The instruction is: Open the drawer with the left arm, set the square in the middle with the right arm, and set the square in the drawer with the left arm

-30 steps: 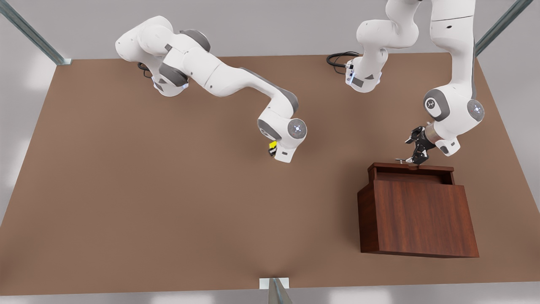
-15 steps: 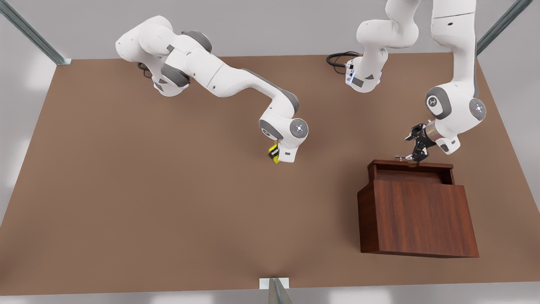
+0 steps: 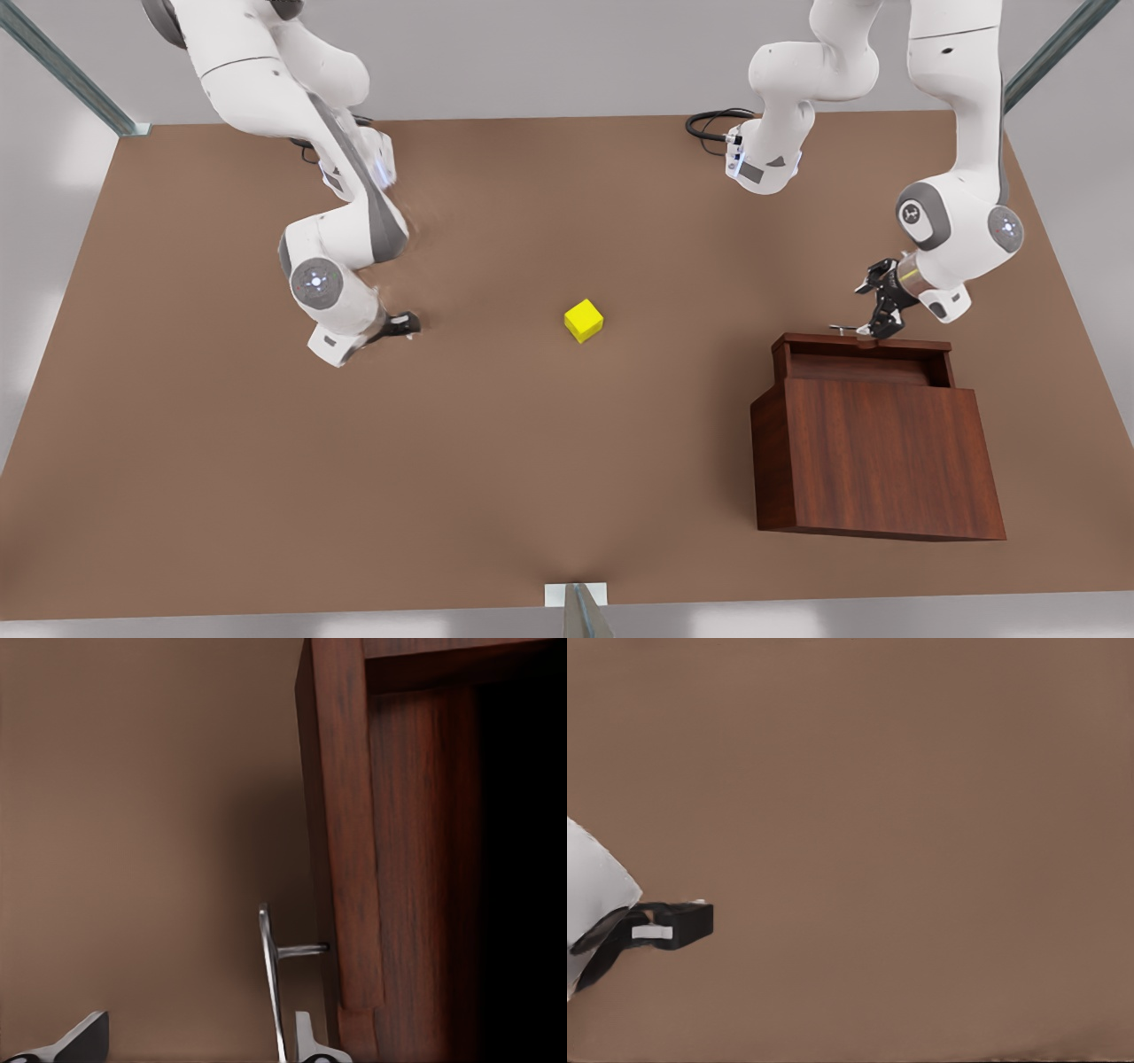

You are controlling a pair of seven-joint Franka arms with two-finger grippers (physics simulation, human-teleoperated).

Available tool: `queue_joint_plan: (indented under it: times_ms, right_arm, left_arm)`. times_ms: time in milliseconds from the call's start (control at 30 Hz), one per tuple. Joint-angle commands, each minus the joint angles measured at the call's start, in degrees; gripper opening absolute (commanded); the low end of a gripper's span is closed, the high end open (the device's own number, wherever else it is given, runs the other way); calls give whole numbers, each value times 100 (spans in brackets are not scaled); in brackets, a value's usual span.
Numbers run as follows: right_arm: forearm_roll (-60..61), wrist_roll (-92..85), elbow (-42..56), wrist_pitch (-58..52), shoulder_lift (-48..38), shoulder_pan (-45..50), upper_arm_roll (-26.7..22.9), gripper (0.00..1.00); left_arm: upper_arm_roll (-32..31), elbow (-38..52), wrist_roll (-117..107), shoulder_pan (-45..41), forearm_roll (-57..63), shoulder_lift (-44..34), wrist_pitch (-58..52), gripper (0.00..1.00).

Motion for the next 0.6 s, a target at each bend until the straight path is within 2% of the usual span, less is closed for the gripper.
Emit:
queue_joint_plan:
  times_ms: [0, 67, 167, 233, 333, 567]
  right_arm:
    - [0, 9, 36, -89, -98, -173, 0, 100]
    - [17, 9, 510, -739, -335, -762, -18, 100]
    - [157, 0, 1741, -1865, -440, -965, -53, 100]
    - [377, 36, 1759, -2093, -836, -956, -44, 100]
    - [395, 18, 3209, -2919, -133, -965, -44, 100]
    - [439, -9, 3139, -2911, -186, -1027, -131, 100]
  left_arm:
    - [-5, -1, 0, 11, 18, 0, 0, 100]
    - [-5, -1, 0, 11, 18, 0, -96, 100]
    - [-5, -9, 0, 11, 18, -9, -141, 100]
    - [-5, -9, -9, 11, 18, -26, -202, 100]
    - [-5, -18, -9, 3, 18, -26, -228, 100]
    - [4, -53, -62, 11, 27, -53, -290, 100]
